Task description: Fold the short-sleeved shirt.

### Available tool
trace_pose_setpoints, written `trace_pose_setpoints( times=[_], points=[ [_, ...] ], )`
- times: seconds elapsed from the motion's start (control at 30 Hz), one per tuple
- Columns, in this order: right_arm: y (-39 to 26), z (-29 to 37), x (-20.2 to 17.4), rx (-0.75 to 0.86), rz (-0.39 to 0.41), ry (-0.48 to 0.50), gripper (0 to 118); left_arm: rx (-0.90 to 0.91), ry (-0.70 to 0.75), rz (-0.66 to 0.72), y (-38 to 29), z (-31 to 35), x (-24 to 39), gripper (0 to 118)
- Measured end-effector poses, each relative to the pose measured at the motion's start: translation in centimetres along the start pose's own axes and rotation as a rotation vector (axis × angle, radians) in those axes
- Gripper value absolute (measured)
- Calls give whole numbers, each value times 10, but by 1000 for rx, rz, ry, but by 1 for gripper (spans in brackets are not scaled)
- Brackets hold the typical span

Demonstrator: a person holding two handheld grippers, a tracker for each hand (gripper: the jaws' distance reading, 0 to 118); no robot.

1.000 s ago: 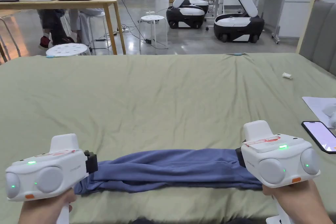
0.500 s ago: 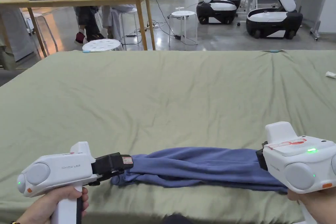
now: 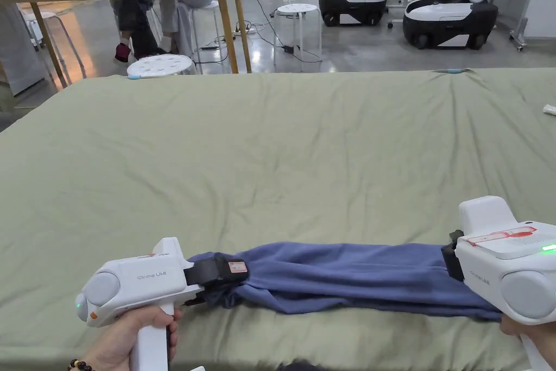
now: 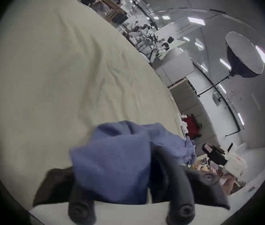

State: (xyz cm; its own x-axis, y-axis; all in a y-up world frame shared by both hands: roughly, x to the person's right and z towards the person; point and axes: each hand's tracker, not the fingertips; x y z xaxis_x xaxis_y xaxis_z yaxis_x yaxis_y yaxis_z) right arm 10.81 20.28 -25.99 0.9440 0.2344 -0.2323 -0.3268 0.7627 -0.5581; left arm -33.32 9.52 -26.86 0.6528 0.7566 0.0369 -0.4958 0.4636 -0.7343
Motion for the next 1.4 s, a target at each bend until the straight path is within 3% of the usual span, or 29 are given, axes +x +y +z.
trace_pose_setpoints(
  times=[0.4, 0.47, 0.67, 0.83, 1.0, 1.2, 1.4],
  points=[
    [4, -4, -2, -14, 14, -23, 0, 93, 37, -82, 29, 37, -10, 19],
    [6, -4, -3, -12, 16, -21, 0, 138, 94, -116, 40, 56, -16, 19],
    [9, -7, -4, -4, 15, -21, 0, 234, 253, -51, 69, 123, -53, 19],
    [8, -9, -5, -1, 12, -15, 0, 223, 221, -92, 57, 129, -33, 19],
    [7, -9, -5, 1, 10, -13, 0, 204, 16, -104, 40, 107, 18, 19],
    [4, -3, 2, 14, -7, -17, 0, 55, -67, -185, 7, 31, 81, 19],
    [-3, 4, 13, 14, -35, -11, 0, -80, 129, -145, -13, -50, 70, 22]
  ],
)
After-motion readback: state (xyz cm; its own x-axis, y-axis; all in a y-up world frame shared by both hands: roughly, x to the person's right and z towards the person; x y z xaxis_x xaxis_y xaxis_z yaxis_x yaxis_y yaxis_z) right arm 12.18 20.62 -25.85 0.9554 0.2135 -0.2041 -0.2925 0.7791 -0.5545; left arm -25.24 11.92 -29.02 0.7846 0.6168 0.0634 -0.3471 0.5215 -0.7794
